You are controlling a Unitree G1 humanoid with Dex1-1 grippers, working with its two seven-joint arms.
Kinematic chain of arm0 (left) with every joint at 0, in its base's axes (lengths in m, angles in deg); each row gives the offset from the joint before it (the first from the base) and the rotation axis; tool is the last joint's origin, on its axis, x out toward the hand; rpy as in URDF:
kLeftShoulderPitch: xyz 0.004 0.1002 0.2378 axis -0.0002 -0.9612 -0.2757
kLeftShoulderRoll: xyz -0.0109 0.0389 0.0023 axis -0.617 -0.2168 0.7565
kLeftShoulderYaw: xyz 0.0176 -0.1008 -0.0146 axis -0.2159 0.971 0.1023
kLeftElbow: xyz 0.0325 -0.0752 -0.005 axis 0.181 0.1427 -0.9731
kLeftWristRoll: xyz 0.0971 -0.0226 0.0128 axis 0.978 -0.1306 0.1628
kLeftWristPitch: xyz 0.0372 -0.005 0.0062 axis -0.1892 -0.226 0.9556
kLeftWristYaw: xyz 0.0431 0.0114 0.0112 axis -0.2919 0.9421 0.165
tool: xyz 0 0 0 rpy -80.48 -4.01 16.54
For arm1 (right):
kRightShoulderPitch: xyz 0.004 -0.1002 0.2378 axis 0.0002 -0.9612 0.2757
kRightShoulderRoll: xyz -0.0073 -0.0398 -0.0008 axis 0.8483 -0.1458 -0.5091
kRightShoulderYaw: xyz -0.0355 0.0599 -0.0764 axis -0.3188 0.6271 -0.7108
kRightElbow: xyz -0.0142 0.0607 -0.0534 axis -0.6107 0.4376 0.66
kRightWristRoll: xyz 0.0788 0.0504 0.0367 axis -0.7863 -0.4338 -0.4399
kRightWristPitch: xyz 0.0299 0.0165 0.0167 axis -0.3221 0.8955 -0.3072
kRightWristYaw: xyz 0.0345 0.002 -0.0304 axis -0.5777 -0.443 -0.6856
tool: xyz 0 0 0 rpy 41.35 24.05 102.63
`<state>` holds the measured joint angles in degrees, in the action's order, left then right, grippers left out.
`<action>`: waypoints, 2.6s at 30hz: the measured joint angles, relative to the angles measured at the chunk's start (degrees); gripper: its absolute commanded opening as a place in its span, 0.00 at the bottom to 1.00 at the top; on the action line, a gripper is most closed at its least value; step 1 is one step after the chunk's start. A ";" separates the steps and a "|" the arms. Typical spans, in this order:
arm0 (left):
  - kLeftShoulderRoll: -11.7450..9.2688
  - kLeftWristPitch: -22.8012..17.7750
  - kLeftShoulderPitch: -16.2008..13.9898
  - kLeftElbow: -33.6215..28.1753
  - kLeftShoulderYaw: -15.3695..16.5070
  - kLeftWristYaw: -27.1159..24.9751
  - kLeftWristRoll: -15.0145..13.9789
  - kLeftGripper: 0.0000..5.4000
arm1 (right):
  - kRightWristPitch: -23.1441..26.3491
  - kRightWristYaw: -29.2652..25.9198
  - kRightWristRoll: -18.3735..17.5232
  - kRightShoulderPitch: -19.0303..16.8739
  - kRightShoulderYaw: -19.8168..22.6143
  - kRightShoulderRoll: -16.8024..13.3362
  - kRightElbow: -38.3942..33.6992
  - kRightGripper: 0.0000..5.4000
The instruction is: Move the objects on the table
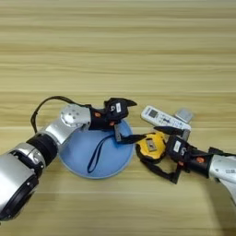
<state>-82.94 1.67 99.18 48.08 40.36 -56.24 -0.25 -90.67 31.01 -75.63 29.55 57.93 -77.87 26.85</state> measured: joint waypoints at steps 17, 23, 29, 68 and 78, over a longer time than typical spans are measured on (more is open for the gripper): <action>0.02 -0.05 -0.01 -0.99 0.05 -2.48 -0.10 1.00 | 0.98 -0.94 0.04 2.52 -2.64 1.76 0.12 0.97; 0.01 -0.29 0.05 -0.92 -1.08 -1.76 0.90 1.00 | 1.26 -0.94 0.04 2.64 -2.67 2.15 0.16 0.97; 0.01 0.97 0.64 -0.30 -3.21 2.87 3.44 1.00 | 2.35 -0.95 -0.10 2.59 -2.51 2.45 -0.21 0.97; 0.05 3.00 1.99 -0.35 -4.48 2.64 2.49 1.00 | 10.94 -0.61 -12.95 2.08 8.93 4.99 -21.52 0.97; -0.59 -0.14 -2.35 -20.89 2.84 -2.71 -6.37 1.00 | 10.25 -0.46 -16.59 4.45 10.83 6.88 -23.54 0.97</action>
<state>-83.53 1.53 96.83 27.19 43.20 -58.95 -6.62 -80.42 30.54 -92.22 34.00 68.76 -70.99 3.31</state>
